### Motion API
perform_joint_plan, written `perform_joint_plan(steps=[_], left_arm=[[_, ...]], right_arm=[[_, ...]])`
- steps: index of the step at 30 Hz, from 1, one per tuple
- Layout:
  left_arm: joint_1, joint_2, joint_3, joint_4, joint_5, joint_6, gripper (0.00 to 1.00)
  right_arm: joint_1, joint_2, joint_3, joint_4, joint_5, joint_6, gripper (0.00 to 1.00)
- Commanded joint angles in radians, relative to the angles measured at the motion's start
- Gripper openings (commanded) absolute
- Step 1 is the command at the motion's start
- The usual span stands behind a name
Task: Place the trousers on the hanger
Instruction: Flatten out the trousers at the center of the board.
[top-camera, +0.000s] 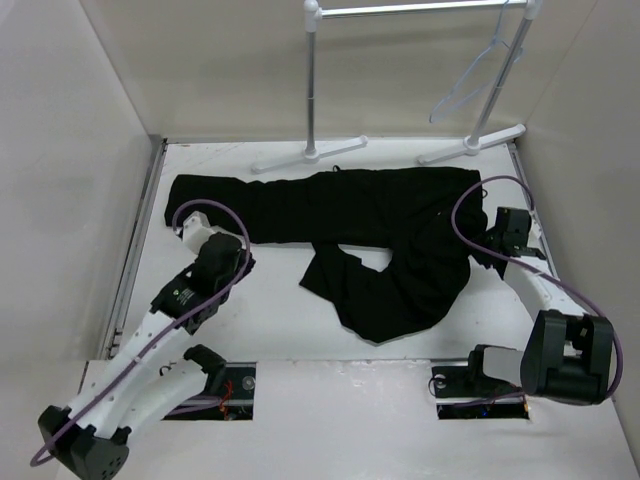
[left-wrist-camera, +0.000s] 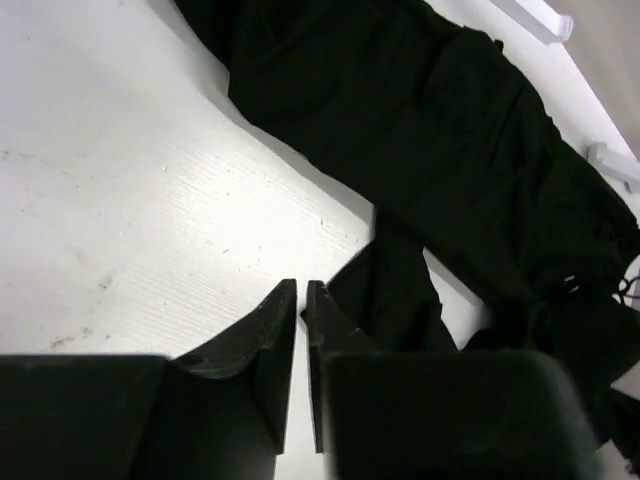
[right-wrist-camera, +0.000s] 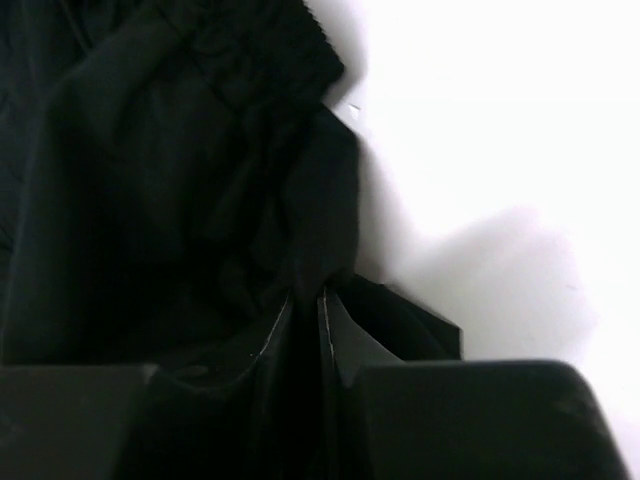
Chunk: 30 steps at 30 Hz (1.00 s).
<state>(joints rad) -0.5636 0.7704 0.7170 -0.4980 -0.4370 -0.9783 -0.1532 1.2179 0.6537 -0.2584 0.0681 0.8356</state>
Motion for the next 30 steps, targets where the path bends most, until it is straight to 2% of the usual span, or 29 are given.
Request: perform_joint_plan(steps=[1,3,5,7,12,21,24,27,30], left_arm=[[0.009,0.082,-0.059,-0.058,0.12,-0.025,0.13],[-0.06,0.211,-0.076,0.074,0.245,-0.043,0.25],[-0.167,0.317,-0.056,0.171,0.224,-0.049,0.39],[-0.236,0.409,-0.018,0.187,0.155,-0.051,0.47],[-0.269,0.579,0.027,0.231,0.121,-0.051,0.48],[-0.27,0.774,0.01,0.36,0.099,-0.095,0.33],[-0.259,0.793,0.019,0.394,0.074,-0.103,0.14],[-0.23,0.724,0.015,0.371,0.003,-0.108,0.01],[-0.215,0.513,0.015,0.227,-0.086,-0.106,0.0]], right_arm=[[0.023,0.041,0.073,0.065,-0.008,0.017,0.19],[0.051,0.037,0.081,0.048,0.013,0.019,0.19],[0.066,0.013,0.078,0.041,0.041,0.017,0.2],[0.068,-0.004,0.081,0.03,0.039,0.011,0.2],[0.068,-0.044,0.069,0.013,0.035,0.007,0.2],[0.068,-0.084,0.03,0.015,0.032,0.019,0.21],[0.068,-0.096,0.027,0.008,0.032,0.019,0.2],[0.068,-0.103,0.029,-0.005,0.042,0.017,0.19],[0.068,-0.113,0.046,-0.031,0.055,0.016,0.17]])
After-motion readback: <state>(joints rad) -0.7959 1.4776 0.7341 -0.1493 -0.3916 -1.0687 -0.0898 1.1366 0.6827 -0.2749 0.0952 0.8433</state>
